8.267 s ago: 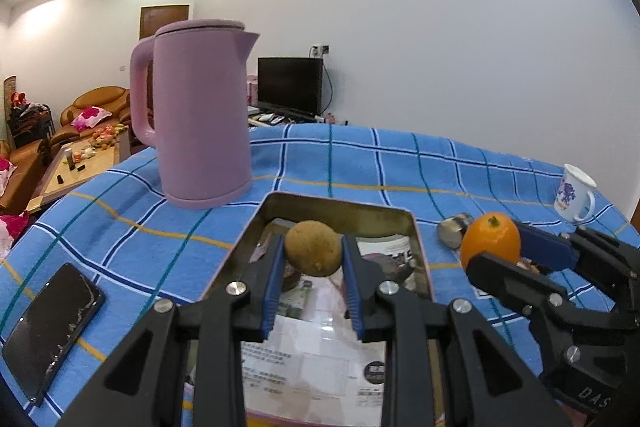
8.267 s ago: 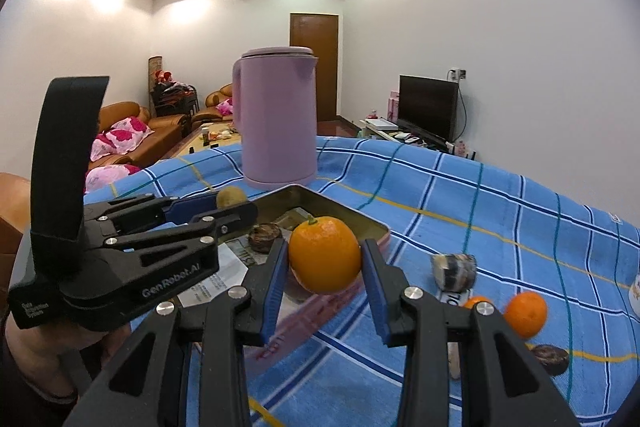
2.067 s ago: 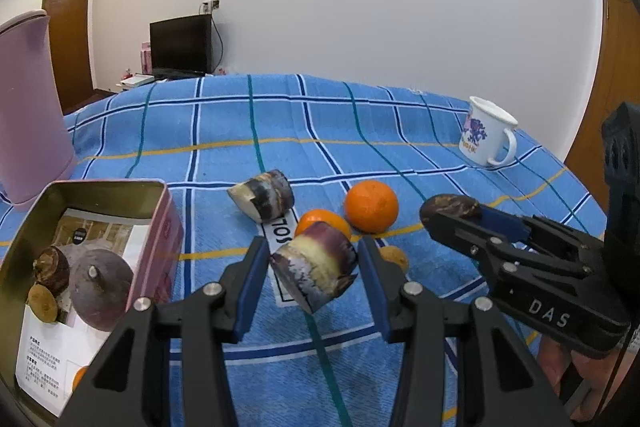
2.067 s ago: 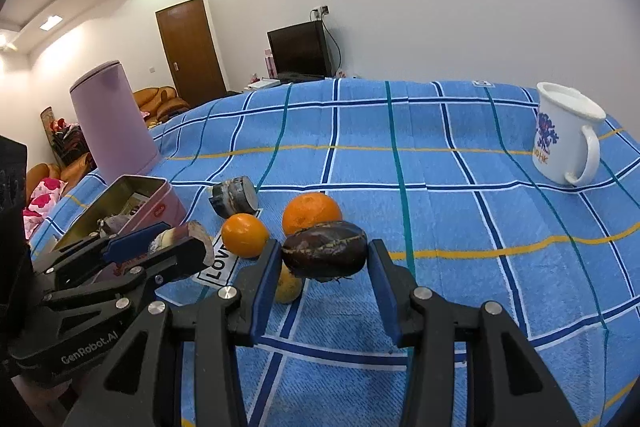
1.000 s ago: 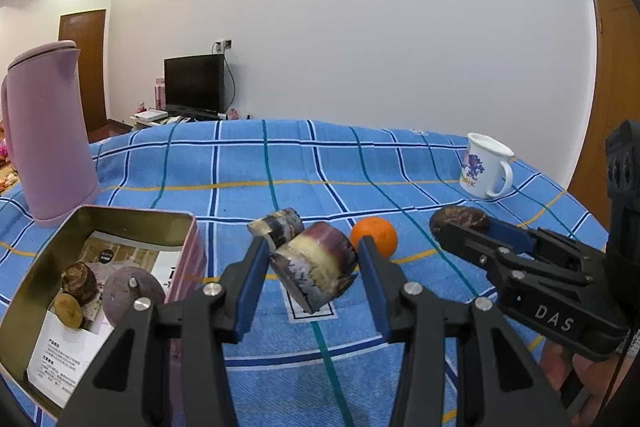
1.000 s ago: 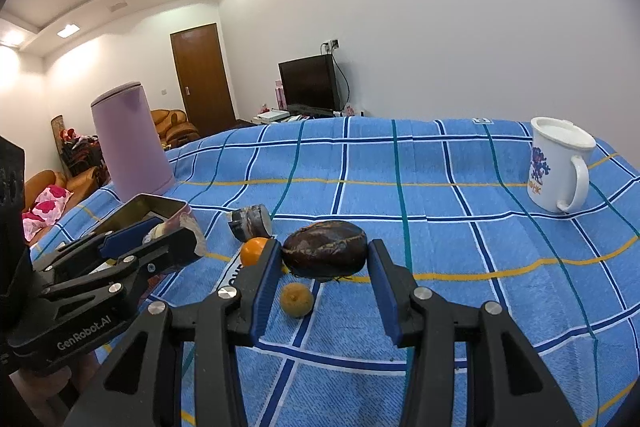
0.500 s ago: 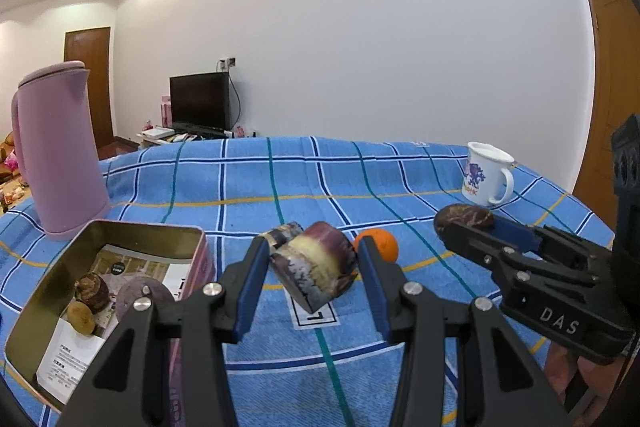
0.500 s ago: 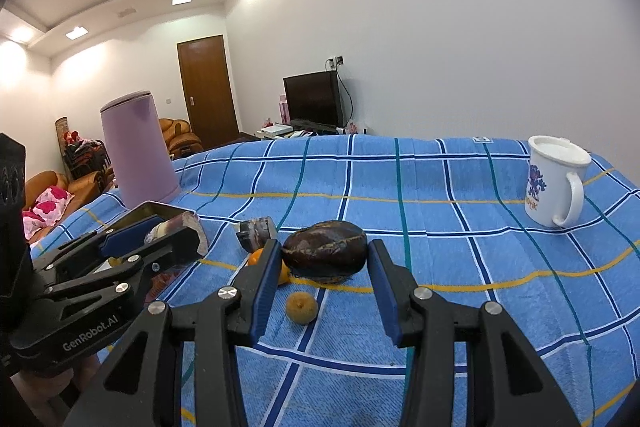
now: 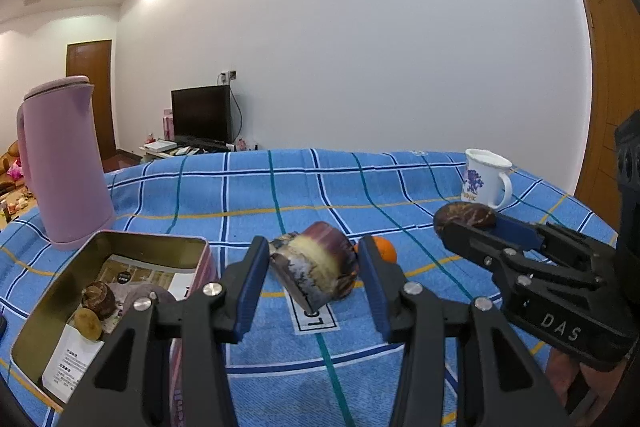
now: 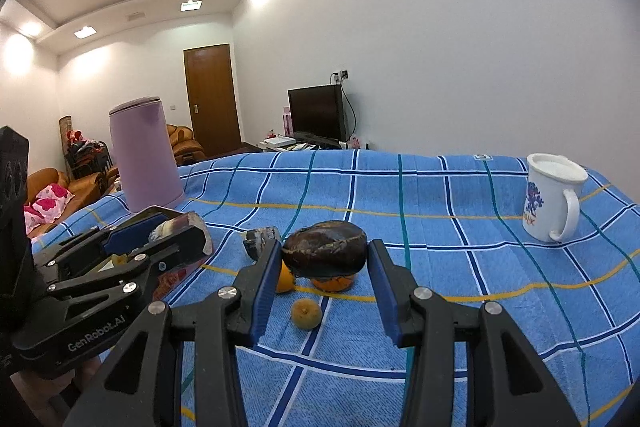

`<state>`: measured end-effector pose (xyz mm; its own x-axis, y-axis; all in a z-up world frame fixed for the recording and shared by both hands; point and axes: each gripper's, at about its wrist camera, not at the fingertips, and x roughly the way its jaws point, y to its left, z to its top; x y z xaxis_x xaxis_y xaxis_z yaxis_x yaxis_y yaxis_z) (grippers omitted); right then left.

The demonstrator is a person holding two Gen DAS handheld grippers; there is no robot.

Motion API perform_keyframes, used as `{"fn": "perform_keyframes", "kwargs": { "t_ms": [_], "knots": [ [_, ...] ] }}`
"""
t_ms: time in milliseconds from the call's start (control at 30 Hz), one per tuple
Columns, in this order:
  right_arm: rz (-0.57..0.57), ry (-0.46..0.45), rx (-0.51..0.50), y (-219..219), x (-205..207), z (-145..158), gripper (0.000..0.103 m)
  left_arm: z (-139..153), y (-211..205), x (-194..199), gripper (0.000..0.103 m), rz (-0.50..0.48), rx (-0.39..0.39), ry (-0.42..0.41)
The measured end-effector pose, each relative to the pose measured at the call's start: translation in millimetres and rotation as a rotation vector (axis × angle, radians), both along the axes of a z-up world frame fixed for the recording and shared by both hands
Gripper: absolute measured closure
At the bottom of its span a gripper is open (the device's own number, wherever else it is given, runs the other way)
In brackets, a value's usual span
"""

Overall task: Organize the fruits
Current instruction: 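Lift the striped root and dark brown fruit and carry both over the tin box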

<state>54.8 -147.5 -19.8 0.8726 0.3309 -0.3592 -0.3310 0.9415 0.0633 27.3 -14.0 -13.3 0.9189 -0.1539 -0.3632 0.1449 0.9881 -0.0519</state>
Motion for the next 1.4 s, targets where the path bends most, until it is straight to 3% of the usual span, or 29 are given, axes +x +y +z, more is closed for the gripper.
{"fn": "perform_keyframes", "kwargs": {
  "t_ms": [633,1400],
  "knots": [
    [0.028,-0.088,-0.025,7.9,-18.0,4.6,0.057,4.2,0.3,-10.7,0.055,0.024,0.009,-0.048],
    [0.091,-0.059,-0.056,41.6,-18.1,2.2,0.057,1.6,36.6,-14.4,0.055,0.090,-0.039,-0.011]
  ]
}}
